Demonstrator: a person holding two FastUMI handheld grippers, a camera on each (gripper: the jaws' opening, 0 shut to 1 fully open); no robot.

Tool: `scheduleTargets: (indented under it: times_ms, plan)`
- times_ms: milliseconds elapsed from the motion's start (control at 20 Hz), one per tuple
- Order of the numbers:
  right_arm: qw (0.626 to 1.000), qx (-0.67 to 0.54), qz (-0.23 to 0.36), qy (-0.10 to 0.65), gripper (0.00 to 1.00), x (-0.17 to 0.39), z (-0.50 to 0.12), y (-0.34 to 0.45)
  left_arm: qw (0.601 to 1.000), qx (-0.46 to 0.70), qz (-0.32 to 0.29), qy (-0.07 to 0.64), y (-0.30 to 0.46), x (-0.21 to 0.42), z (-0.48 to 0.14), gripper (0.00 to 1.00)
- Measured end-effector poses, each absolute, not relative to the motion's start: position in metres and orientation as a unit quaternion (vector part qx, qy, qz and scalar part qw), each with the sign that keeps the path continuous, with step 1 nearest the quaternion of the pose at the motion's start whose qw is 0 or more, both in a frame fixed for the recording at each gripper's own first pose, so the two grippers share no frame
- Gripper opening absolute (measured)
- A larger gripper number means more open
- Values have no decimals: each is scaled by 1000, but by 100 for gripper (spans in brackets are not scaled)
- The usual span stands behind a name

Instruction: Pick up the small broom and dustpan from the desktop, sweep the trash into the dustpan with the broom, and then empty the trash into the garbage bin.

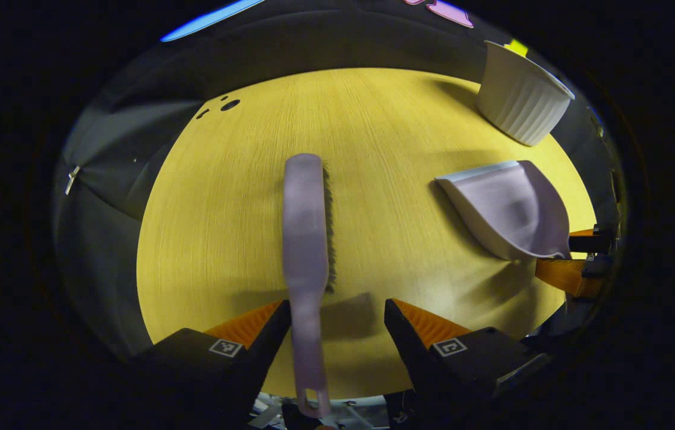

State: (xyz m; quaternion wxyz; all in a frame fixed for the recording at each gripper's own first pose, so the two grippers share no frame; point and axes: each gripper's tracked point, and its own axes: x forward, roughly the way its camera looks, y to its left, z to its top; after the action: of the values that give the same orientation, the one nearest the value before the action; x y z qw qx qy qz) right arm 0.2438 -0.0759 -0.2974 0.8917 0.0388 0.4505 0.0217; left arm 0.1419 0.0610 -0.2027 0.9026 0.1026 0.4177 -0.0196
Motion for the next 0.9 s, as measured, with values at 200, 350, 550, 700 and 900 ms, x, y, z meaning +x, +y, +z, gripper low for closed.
scheduleTargets:
  times_ms: [200, 350, 550, 700, 900]
  plan:
    - [913, 39, 16, 405, 100, 235, -256, -86, 931, 68, -25, 357, 45, 123, -164, 99]
    - [945, 33, -12, 326, 99, 238, -206, -99, 957, 41, -35, 286, 37, 108, -121, 99]
    - [977, 28, -34, 210, 99, 230, -131, -101, 985, 53, -22, 166, 39, 92, -54, 98]
    - [991, 13, -32, 126, 99, 219, -84, -85, 995, 51, -21, 80, 35, 69, -13, 98]
    - [998, 12, -18, 51, 99, 190, -44, -56, 998, 60, -14, 19, 32, 37, 0, 98]
